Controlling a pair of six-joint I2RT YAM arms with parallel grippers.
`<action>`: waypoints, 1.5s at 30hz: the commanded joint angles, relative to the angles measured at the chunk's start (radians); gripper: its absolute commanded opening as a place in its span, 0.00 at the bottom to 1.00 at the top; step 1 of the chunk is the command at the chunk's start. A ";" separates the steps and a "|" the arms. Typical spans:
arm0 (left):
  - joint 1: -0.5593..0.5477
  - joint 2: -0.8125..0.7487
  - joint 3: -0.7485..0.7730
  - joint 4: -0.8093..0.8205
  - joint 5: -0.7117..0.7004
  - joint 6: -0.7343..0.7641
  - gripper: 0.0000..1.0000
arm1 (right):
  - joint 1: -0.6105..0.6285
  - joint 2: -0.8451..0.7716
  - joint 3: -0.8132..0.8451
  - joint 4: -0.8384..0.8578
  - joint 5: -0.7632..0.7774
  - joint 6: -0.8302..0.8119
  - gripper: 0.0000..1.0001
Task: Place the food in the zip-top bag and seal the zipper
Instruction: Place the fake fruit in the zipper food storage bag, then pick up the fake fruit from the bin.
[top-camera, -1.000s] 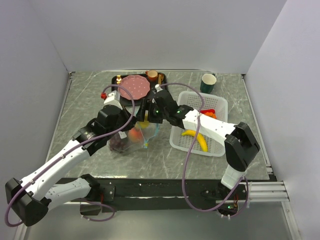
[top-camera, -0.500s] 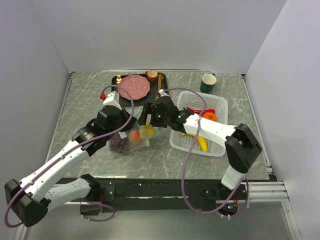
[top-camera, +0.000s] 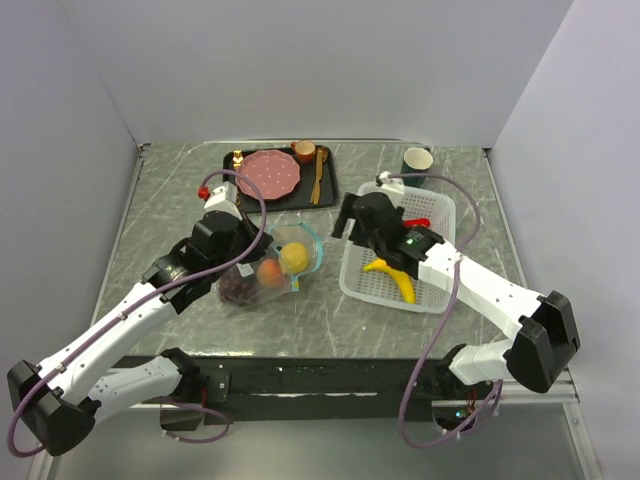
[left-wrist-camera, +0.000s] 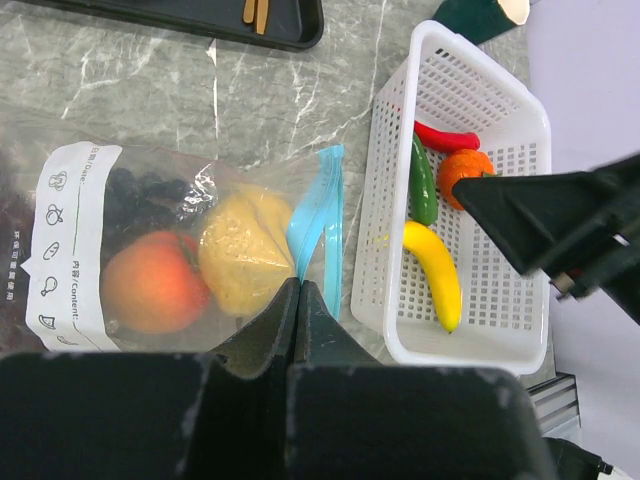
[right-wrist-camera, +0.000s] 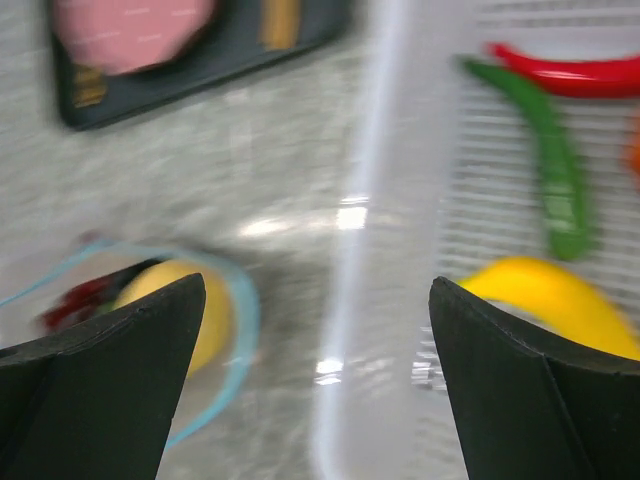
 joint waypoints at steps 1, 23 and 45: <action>-0.003 0.007 0.023 0.031 0.012 0.004 0.01 | -0.107 -0.025 -0.083 -0.107 0.022 -0.029 1.00; -0.003 0.030 0.009 0.048 0.033 0.013 0.01 | -0.301 -0.002 -0.133 -0.194 0.031 -0.118 0.98; -0.003 0.005 0.007 0.048 0.047 0.016 0.01 | -0.451 0.354 0.119 -0.149 0.133 -0.143 1.00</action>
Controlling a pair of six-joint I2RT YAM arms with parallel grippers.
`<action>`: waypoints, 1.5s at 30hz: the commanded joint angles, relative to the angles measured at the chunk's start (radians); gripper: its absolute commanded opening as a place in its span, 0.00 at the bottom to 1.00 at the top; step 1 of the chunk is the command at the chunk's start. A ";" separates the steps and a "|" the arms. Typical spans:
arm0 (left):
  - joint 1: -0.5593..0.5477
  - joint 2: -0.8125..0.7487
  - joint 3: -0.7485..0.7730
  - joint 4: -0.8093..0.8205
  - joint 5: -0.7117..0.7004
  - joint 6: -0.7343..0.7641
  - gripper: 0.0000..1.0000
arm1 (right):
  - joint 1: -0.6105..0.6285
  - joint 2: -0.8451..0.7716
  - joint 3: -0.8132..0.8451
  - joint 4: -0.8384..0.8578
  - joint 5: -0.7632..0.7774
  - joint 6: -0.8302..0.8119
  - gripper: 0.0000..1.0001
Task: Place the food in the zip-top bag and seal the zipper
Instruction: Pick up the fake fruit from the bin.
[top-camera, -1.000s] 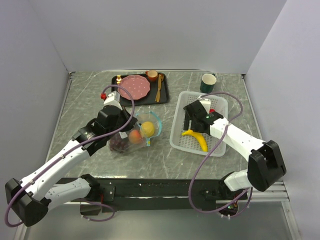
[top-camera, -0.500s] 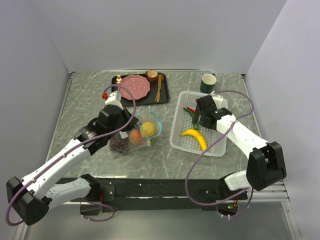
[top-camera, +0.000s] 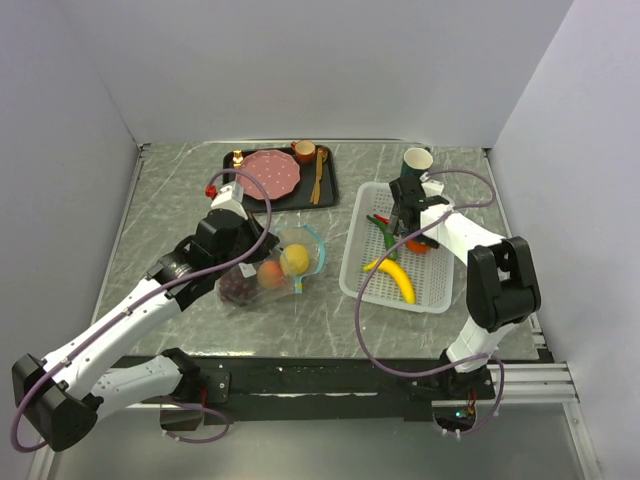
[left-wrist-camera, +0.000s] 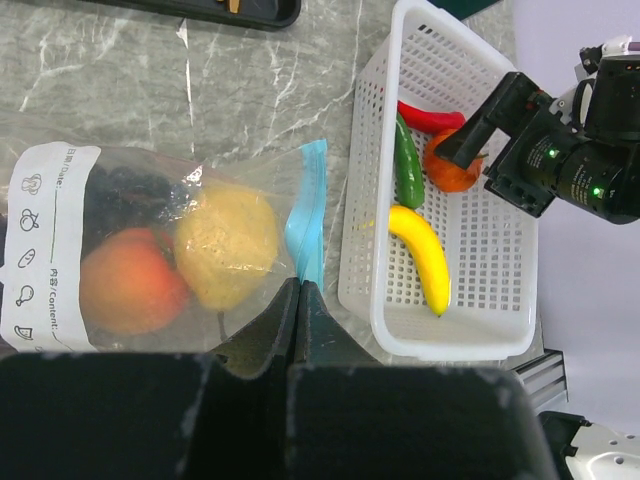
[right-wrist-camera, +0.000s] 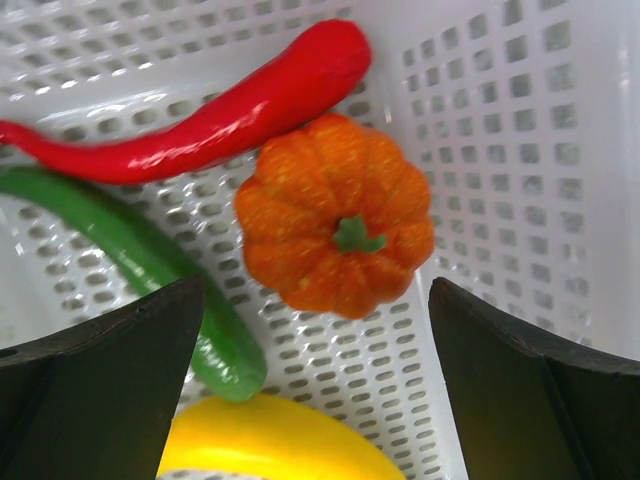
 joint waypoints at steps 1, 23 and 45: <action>-0.002 -0.026 0.006 0.017 -0.017 0.012 0.01 | -0.021 -0.002 0.043 0.040 0.066 -0.001 1.00; -0.003 -0.033 0.009 -0.003 -0.032 0.008 0.01 | -0.065 0.050 -0.022 0.142 -0.062 -0.058 0.86; -0.003 -0.011 0.009 0.019 -0.018 0.013 0.01 | -0.064 -0.303 -0.190 0.183 -0.260 -0.030 0.72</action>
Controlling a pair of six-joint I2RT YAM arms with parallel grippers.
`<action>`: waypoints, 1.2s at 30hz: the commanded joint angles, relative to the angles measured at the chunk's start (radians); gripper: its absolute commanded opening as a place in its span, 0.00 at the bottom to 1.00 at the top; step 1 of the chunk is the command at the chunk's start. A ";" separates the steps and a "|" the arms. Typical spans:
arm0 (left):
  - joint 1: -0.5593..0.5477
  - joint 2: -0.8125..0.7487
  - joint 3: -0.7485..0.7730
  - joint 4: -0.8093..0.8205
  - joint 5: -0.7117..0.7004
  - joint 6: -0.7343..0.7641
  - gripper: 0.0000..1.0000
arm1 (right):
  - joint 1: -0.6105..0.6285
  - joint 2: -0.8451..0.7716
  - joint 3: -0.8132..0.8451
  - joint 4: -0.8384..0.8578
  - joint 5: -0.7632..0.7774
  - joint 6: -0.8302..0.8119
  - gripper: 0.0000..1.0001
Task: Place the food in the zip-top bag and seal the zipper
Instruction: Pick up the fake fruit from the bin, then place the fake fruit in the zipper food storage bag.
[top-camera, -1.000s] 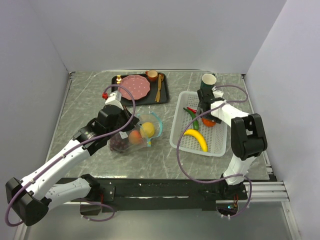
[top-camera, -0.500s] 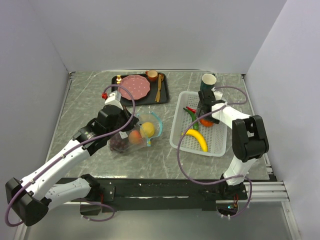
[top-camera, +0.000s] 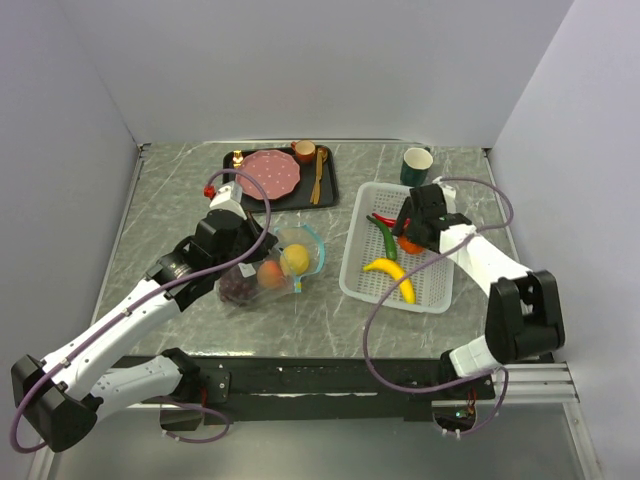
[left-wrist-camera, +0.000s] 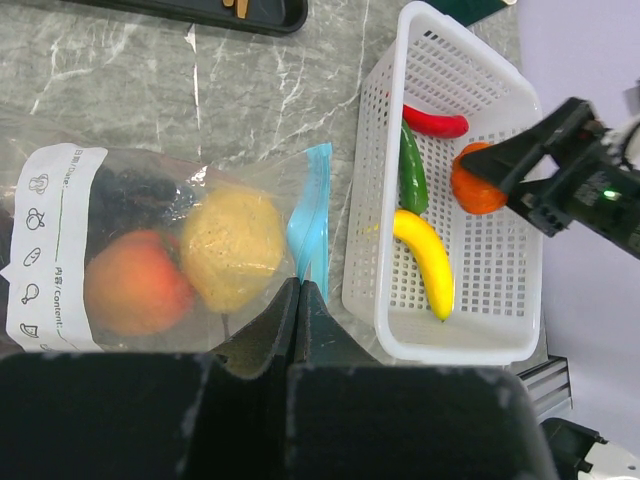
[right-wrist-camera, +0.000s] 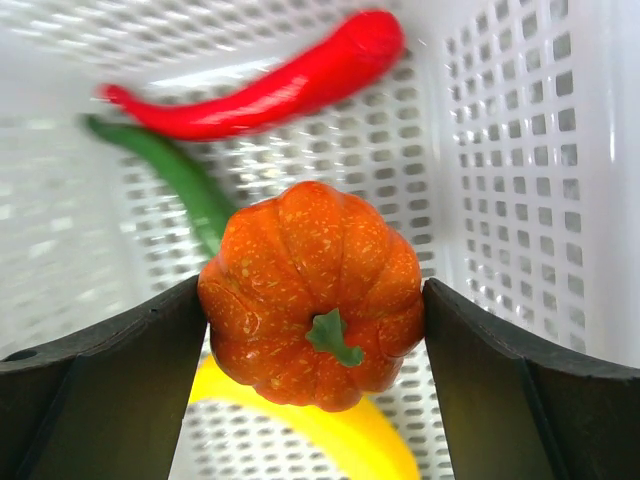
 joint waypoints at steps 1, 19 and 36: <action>-0.003 -0.006 0.009 0.027 0.000 0.013 0.01 | -0.001 -0.121 -0.002 0.016 -0.080 0.015 0.72; -0.003 0.013 -0.017 0.066 0.017 -0.018 0.01 | 0.220 -0.255 -0.044 0.123 -0.324 0.089 0.72; -0.003 0.014 -0.016 0.055 0.032 -0.021 0.01 | 0.415 -0.103 0.053 0.238 -0.404 0.178 0.72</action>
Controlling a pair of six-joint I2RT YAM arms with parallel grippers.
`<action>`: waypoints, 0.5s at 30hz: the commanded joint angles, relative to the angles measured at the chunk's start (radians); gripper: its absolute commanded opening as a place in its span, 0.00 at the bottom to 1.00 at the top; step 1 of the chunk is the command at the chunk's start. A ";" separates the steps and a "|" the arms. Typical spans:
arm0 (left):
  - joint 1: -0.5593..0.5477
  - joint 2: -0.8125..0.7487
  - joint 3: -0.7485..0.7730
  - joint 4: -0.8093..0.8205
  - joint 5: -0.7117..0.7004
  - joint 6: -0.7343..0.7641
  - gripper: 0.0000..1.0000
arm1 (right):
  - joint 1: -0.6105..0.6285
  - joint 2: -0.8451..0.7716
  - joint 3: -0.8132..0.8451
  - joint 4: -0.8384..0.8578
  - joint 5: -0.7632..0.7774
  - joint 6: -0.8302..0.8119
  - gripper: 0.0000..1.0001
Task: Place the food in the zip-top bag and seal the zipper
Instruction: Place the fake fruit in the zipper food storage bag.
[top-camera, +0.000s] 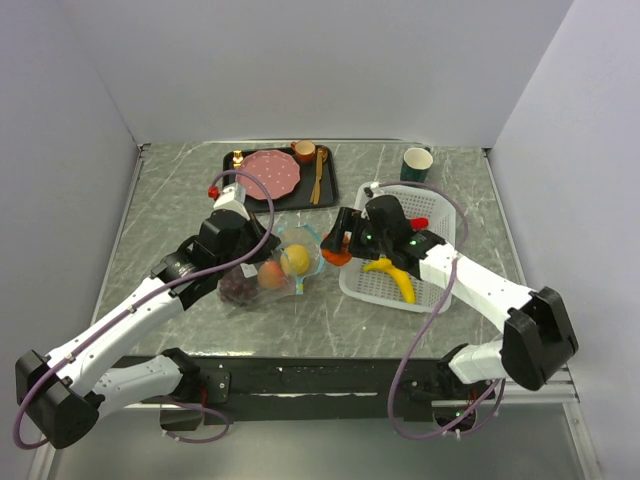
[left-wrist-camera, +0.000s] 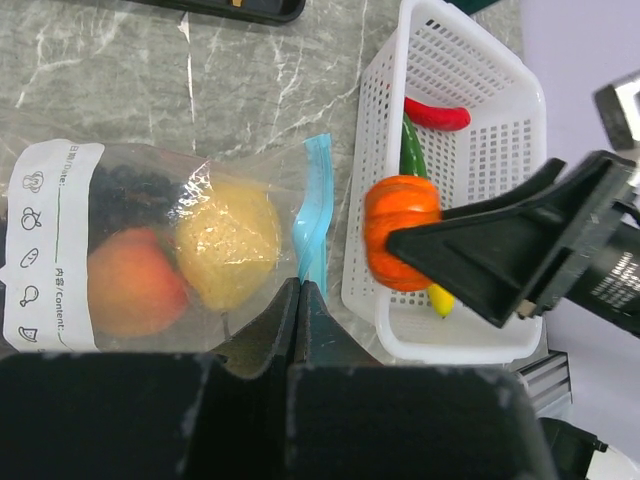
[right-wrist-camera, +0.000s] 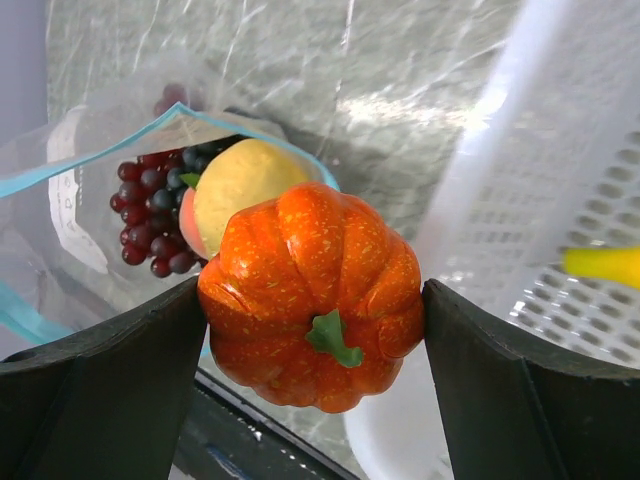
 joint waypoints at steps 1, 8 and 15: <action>-0.003 -0.006 -0.002 0.030 0.015 -0.015 0.01 | 0.045 0.058 0.092 0.067 -0.010 0.035 0.72; -0.003 0.004 0.007 0.027 0.025 -0.008 0.01 | 0.110 0.161 0.152 0.086 -0.013 0.030 0.72; -0.003 0.007 0.015 0.012 0.015 0.000 0.01 | 0.140 0.203 0.185 0.099 -0.048 0.024 0.72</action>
